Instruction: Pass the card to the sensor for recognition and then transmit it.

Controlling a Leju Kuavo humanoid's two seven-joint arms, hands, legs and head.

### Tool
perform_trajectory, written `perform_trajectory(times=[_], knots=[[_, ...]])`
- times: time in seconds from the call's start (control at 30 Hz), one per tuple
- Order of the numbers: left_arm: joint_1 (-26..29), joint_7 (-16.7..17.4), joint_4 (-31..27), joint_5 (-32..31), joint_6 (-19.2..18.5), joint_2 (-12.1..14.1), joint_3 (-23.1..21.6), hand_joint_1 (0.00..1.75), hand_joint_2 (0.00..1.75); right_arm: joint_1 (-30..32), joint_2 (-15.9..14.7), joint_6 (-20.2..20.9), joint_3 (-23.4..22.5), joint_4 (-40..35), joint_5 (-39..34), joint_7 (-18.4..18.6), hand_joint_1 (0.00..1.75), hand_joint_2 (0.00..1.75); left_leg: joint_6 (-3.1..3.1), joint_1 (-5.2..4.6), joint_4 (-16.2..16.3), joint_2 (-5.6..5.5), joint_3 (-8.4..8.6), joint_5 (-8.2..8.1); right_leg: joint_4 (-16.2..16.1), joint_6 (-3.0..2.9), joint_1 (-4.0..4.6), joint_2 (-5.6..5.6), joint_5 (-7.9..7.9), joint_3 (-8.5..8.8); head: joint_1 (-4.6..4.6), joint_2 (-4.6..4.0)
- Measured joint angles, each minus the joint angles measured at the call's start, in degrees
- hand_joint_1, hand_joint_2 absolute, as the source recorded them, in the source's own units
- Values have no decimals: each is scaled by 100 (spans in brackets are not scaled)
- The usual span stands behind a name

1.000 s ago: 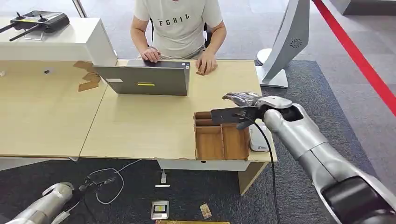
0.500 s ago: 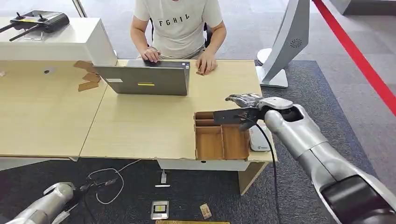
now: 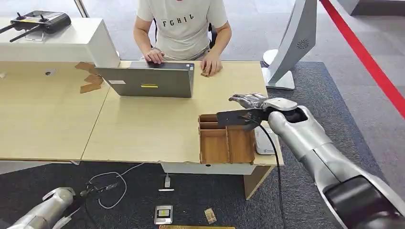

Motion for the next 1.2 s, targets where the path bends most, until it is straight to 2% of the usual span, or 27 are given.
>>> perform_trajectory(times=[0.57, 0.6, 0.63, 0.67, 0.7, 0.73, 0.77, 0.8, 1.2], knots=[[76, -52, 0, -92, -17, 17, 136, 0, 175, -25, 140, -50, -17, 268, 83, -68, 2, 175, 0, 0, 0, 0, -1, 0, 0, 0, 0, 0, 0, -1, 0, 0], [80, -61, 0, -94, -17, 17, 138, 0, 175, -24, 140, -61, -28, 282, 83, -68, 14, 175, 0, 0, 0, 0, -1, 0, 0, 0, 0, 0, 0, -1, 0, 0], [83, -81, 0, -116, -7, 17, 138, 0, 175, -24, 140, -68, -37, 291, 90, -68, 12, 175, 0, 0, 0, 0, 0, 0, 0, 0, 0, 0, 0, -2, 0, 0], [87, -85, -4, -133, 30, 11, 138, 0, 175, -24, 138, -87, -39, 299, 101, -68, 26, 175, 0, -1, 0, 1, 0, 0, -1, 0, 0, 0, 0, -2, -2, 0], [90, -74, -20, -157, 48, 2, 138, 0, 175, -24, 138, -105, -42, 306, 107, -66, 148, 175, 0, -1, 0, 0, 0, 0, -1, 0, 0, 0, 0, -2, 0, 0], [93, -50, -39, -177, 50, -9, 138, 0, 175, -23, 138, -116, -44, 308, 116, -65, 161, 175, 0, -1, 0, 0, 0, 0, -2, 0, -1, 0, 0, -2, 0, 0], [97, -39, -57, -195, 50, -20, 138, 0, 175, -23, 135, -124, -48, 308, 118, -65, 162, 175, 0, -1, 1, 0, 0, 0, -1, 0, -1, 0, 0, -1, 0, 0], [103, -31, -63, -195, 50, -28, 138, 0, 175, -23, 135, -144, -52, 308, 131, -59, 175, 175, 0, -1, 1, 2, 0, 0, -1, 0, -1, 0, 0, -2, 0, 0], [184, -50, -136, -227, 52, -39, 271, 0, 175, -40, 269, -299, -90, 312, 339, -111, 175, 175, 0, 0, 0, 3, 0, 0, 1, 0, 0, 1, 0, -2, -2, 0]])
